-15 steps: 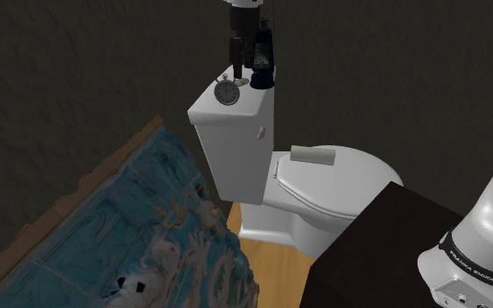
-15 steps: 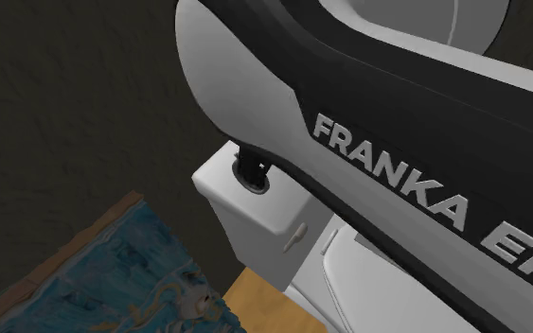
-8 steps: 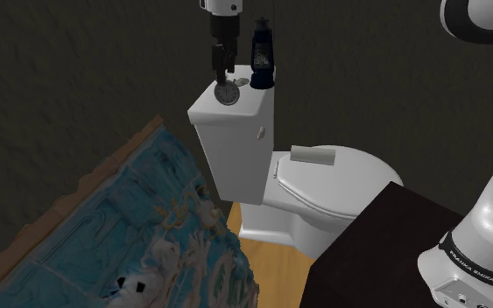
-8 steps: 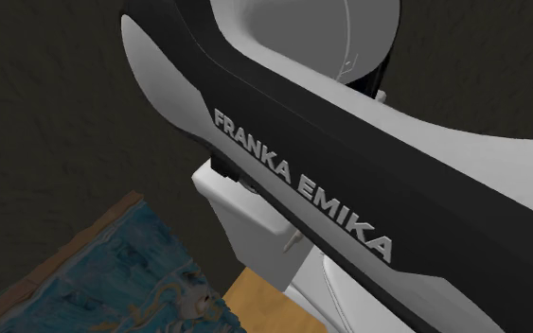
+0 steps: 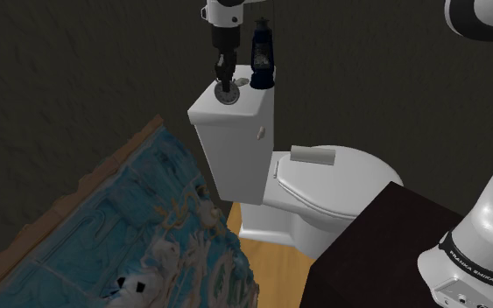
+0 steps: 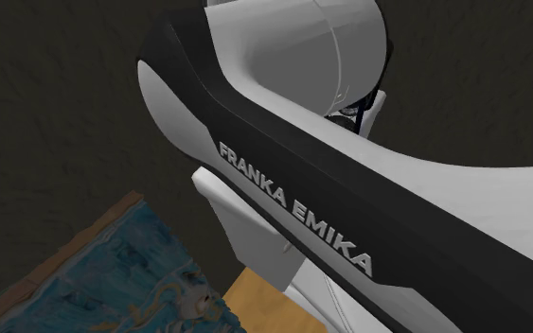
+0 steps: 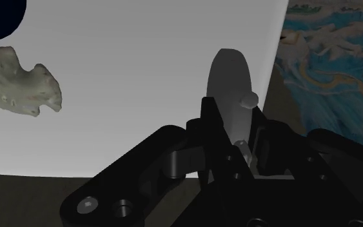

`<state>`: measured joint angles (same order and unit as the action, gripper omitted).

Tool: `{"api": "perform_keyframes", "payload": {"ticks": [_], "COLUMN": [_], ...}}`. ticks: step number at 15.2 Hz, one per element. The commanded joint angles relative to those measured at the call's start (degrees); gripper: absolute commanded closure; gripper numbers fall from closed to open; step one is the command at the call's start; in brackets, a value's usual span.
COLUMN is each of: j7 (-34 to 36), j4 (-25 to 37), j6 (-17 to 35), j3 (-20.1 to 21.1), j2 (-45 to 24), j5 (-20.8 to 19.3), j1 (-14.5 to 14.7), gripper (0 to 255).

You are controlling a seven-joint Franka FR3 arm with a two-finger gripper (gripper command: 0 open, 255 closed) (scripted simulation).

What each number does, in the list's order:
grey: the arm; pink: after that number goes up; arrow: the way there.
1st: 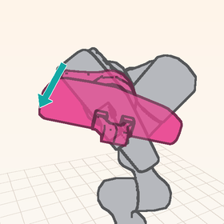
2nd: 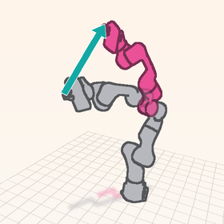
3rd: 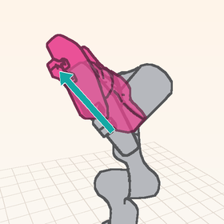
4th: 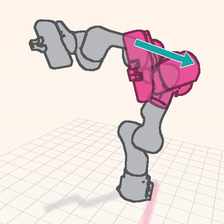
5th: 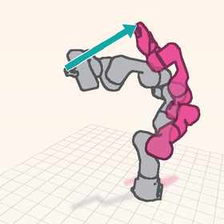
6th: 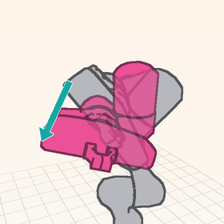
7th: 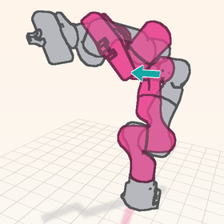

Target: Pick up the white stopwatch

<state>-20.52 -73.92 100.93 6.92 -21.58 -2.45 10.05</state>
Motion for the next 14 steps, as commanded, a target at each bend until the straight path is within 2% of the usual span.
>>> {"api": "perform_keyframes", "payload": {"ticks": [1, 7, 14], "j7": [0.01, -0.02, -0.01], "j4": [-0.12, 0.16, 8.11], "j6": [0.05, -0.07, -6.38], "j3": [0.02, 0.01, 0.03], "j2": [0.03, -0.14, -1.77], "j5": [0.02, 0.01, -0.17], "j1": [0.01, 0.01, 0.34], "gripper": [255, 255, 255]}}
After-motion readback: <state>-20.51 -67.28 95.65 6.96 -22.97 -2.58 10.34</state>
